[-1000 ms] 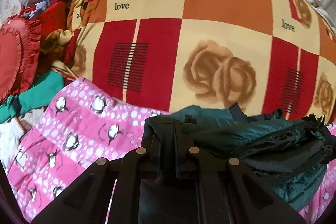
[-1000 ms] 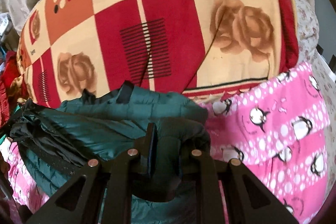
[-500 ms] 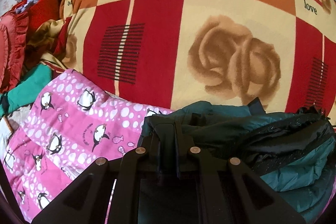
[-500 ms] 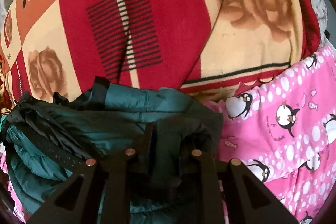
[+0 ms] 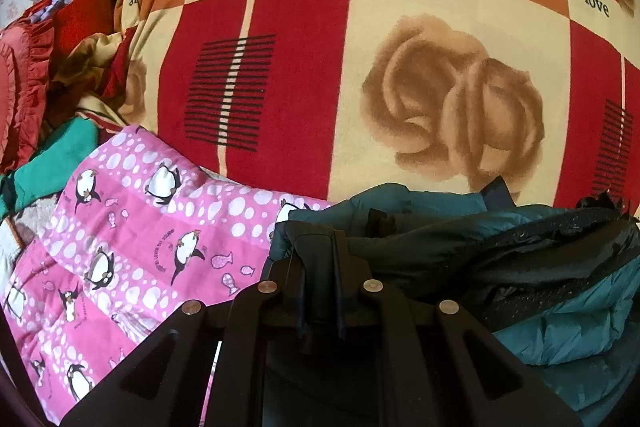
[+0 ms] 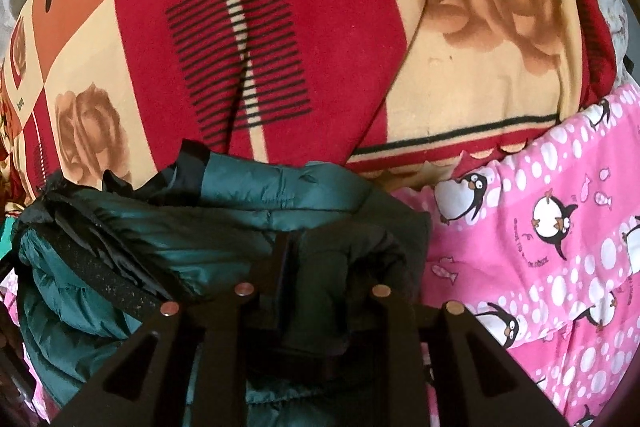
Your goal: Fold large clothes
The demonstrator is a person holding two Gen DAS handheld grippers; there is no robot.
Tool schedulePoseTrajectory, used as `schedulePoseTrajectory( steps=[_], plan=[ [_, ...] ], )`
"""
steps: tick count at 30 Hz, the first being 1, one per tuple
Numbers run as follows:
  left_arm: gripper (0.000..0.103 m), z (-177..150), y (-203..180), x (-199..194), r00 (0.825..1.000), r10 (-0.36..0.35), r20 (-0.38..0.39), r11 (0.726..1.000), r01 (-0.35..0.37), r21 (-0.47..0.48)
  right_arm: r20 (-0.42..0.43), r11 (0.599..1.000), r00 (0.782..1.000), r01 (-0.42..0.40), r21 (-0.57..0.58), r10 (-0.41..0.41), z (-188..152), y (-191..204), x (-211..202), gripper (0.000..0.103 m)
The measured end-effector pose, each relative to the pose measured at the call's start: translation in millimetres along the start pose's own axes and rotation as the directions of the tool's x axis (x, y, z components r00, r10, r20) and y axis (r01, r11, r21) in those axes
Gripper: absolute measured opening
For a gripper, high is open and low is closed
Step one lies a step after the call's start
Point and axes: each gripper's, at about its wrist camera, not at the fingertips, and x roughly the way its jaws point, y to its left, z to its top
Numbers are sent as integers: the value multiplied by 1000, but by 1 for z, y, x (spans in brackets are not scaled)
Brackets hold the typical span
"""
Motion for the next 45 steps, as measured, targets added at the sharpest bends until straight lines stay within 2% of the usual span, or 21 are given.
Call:
schedulePoseTrajectory(
  steps=[9,10,12,13,14,15,18,22,25,28,31,33,35,36,40,45],
  plan=[
    [0,-3,2,1,1000,-14,-3,1000,14,-10,10,999,999,-31,19,31,-1,-2,-11,32],
    [0,-3,2,1,1000,-16,-5,1000,16,-13,14,999,999,-44,24,44,-2,-3,-16,38],
    [0,-3,2,2,1000,-16,-8,1000,16,-8,22,998,998,-63,26,62,-3,-4,-24,55],
    [0,-3,2,3,1000,-16,-10,1000,16,-3,30,997,997,-68,24,67,-4,-4,-29,69],
    [0,-3,2,3,1000,-20,-11,1000,20,1,43,998,997,-64,19,63,-5,-4,-37,77],
    [0,-3,2,2,1000,-29,-10,1000,29,7,60,998,997,-56,12,55,-6,-4,-44,80],
    [0,-2,5,-2,997,-72,7,997,72,27,126,998,990,-65,-13,66,-11,-4,-71,81],
    [3,2,19,-10,987,-163,16,986,163,-39,204,994,974,-88,-65,99,-18,11,-101,85],
    [5,4,22,-15,984,-178,17,982,179,-64,184,979,969,-135,-150,162,-21,39,-102,85],
    [8,4,21,-20,983,-183,30,981,184,-64,155,962,972,-137,-236,176,-23,76,-87,85],
    [19,6,25,-30,979,-198,56,977,201,-68,116,942,977,-138,-306,180,-25,114,-61,85],
    [30,8,30,-37,976,-203,79,976,209,-69,90,934,983,-119,-337,158,-26,136,-44,85],
    [34,12,36,-45,972,-216,92,972,222,-70,77,926,990,-83,-368,119,-27,155,-25,85],
    [36,14,40,-49,971,-217,104,972,224,-68,83,926,994,-37,-376,74,-27,163,-14,85],
    [37,14,44,-59,969,-206,136,976,213,-41,85,937,996,4,-350,28,-22,169,14,85],
    [37,7,33,-58,976,-178,123,984,180,-6,62,963,998,14,-268,3,-13,157,39,85]
  ],
)
